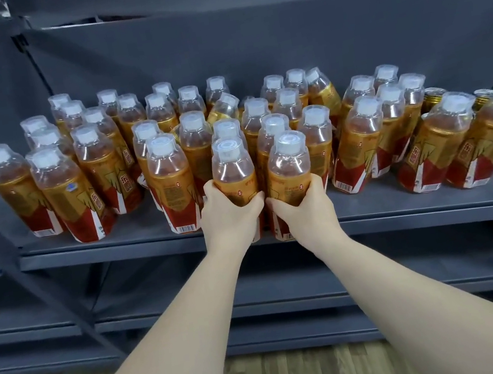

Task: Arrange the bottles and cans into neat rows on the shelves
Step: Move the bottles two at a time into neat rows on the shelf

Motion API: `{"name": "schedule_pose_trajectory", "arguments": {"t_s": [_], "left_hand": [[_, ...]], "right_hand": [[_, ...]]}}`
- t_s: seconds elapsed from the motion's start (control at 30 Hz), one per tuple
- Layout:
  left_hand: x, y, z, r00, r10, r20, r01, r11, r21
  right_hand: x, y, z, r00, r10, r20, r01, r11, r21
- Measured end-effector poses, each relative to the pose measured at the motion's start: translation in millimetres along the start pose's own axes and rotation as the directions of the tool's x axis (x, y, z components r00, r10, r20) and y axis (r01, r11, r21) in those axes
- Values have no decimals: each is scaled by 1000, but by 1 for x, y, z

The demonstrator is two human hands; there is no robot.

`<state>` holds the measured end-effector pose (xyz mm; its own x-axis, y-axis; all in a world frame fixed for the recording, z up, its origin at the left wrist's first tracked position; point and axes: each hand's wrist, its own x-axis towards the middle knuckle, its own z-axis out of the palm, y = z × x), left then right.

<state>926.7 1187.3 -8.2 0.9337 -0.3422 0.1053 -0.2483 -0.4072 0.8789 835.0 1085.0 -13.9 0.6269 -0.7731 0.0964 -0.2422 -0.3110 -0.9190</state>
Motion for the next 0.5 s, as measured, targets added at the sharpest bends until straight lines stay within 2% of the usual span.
{"name": "schedule_pose_trajectory", "arguments": {"t_s": [0.5], "left_hand": [[-9,6,4,1000,3,-14,-3,1000,1]], "right_hand": [[1,7,-4,999,-29,37,26,998,64]]}}
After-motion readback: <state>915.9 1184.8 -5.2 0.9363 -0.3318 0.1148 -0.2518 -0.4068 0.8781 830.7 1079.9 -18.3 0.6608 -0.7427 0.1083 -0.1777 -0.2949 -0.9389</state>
